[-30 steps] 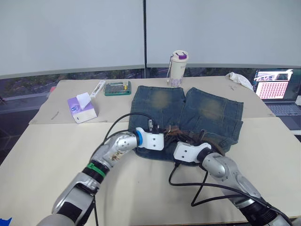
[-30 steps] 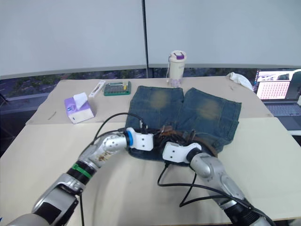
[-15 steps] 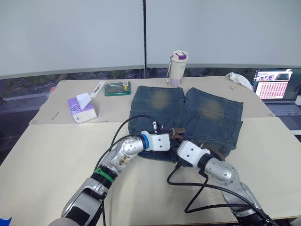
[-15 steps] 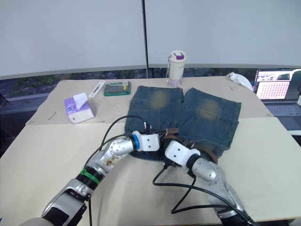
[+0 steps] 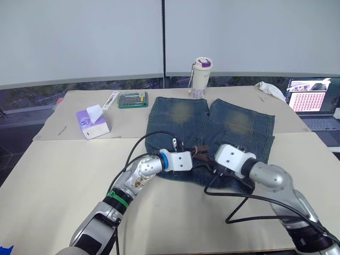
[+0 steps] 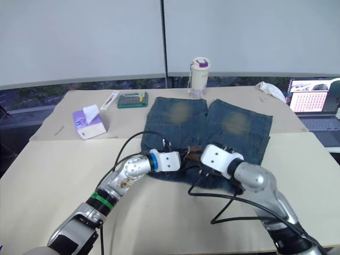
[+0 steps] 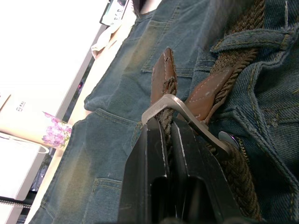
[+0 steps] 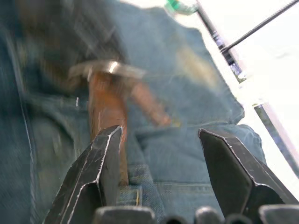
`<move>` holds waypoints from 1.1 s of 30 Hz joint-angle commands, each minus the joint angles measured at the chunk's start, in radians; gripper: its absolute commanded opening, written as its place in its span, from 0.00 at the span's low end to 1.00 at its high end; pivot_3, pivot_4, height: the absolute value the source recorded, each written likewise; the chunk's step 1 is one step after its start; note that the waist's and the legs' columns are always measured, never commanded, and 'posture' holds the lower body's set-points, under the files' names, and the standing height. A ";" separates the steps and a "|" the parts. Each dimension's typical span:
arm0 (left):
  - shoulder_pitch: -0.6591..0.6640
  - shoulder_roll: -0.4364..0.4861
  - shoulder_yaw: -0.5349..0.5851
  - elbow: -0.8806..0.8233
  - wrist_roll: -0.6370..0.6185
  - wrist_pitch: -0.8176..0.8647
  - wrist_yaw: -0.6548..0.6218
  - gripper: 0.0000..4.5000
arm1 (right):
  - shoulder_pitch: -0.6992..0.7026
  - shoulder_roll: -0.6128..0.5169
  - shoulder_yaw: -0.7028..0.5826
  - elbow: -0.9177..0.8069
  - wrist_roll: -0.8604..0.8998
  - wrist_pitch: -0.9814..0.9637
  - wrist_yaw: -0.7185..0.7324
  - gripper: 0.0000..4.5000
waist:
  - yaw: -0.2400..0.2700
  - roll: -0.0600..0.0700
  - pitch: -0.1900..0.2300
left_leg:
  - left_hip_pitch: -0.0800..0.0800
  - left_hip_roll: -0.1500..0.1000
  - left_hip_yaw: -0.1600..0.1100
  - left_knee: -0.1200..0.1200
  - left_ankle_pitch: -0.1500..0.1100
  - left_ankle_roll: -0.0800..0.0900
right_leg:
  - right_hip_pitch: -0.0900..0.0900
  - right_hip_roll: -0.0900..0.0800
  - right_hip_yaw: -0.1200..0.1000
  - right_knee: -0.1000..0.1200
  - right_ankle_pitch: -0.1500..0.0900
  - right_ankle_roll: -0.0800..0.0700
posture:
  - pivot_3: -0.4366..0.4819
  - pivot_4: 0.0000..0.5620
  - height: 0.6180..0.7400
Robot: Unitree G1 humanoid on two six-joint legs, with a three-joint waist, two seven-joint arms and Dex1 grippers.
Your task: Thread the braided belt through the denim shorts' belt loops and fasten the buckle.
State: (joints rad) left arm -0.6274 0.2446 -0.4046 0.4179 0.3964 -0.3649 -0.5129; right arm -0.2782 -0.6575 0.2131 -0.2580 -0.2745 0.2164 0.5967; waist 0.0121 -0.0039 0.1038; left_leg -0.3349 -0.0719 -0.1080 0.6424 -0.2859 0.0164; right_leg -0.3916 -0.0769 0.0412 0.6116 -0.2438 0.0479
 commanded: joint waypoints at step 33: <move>0.151 0.068 0.186 -0.052 -0.475 0.046 -0.272 0.99 | 0.065 -0.069 -0.158 0.038 0.006 -0.196 -0.039 0.00 | 0.001 0.001 -0.001 | 0.000 0.001 0.000 0.000 -0.001 0.001 | 0.000 0.000 0.001 0.000 0.000 0.000 | 0.48 0.27 1.00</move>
State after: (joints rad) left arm -0.4823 0.3149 -0.2347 0.3686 -0.0645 -0.3425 -0.7970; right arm -0.2098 -0.7086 0.1093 -0.1971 -0.2892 0.0628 0.5841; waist 0.0130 -0.0030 0.1032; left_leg -0.3348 -0.0715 -0.1084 0.6431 -0.2866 0.0176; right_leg -0.3912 -0.0774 0.0416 0.6119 -0.2436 0.0475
